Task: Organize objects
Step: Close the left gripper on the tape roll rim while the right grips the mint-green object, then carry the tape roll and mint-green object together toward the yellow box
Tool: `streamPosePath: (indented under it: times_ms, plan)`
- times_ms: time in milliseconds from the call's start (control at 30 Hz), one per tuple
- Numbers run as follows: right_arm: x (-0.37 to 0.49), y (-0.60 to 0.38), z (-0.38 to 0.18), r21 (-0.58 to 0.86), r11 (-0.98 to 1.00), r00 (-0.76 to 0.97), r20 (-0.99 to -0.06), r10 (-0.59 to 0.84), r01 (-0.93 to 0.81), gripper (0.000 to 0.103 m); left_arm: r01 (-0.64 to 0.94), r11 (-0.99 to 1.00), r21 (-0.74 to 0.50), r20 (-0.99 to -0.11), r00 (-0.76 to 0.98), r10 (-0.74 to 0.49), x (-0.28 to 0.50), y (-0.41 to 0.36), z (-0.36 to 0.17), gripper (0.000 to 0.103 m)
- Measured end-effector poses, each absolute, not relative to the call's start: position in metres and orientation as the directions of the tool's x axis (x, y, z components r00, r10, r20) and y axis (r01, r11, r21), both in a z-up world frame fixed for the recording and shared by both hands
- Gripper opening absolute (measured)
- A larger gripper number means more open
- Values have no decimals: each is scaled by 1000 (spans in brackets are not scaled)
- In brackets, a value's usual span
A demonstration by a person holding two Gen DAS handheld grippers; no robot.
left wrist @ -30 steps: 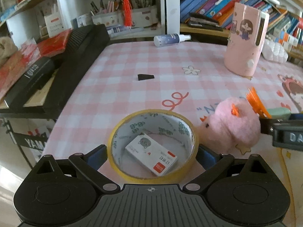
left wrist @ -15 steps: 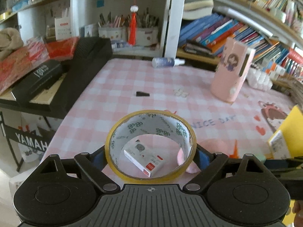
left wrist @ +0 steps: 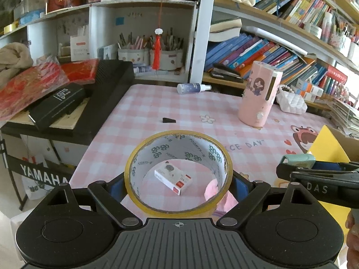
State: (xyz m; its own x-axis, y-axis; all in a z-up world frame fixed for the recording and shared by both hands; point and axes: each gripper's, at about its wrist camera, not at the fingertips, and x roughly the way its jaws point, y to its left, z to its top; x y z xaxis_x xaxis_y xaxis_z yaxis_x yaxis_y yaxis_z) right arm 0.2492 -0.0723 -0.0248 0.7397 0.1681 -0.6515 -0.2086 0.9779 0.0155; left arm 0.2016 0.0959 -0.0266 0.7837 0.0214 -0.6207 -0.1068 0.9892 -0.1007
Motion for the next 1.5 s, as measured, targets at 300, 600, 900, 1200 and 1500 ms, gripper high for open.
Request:
streamPosePath:
  times_ms: [300,600,900,1200,1500]
  plan:
    - [217,-67,-15,18,974,751,-633,186,-226,66,-65,993,-95,-592,806,-4,162,99,-15,91]
    - [168,-70,-16,12,974,733,-657,179,-227,66,-49,994,-96,-585,811,-16,118,110,-11,91]
    - [120,-64,-18,29,976,723,-667,179,-215,66,3,996,-84,-597,801,-53,75,112,-10,91]
    - [74,-70,-28,65,986,710,-687,155,-152,66,76,995,-67,-616,782,-101,41,106,-15,91]
    - [37,-83,-34,83,994,709,-696,112,-76,66,159,985,-67,-624,764,-165,20,94,-19,91]
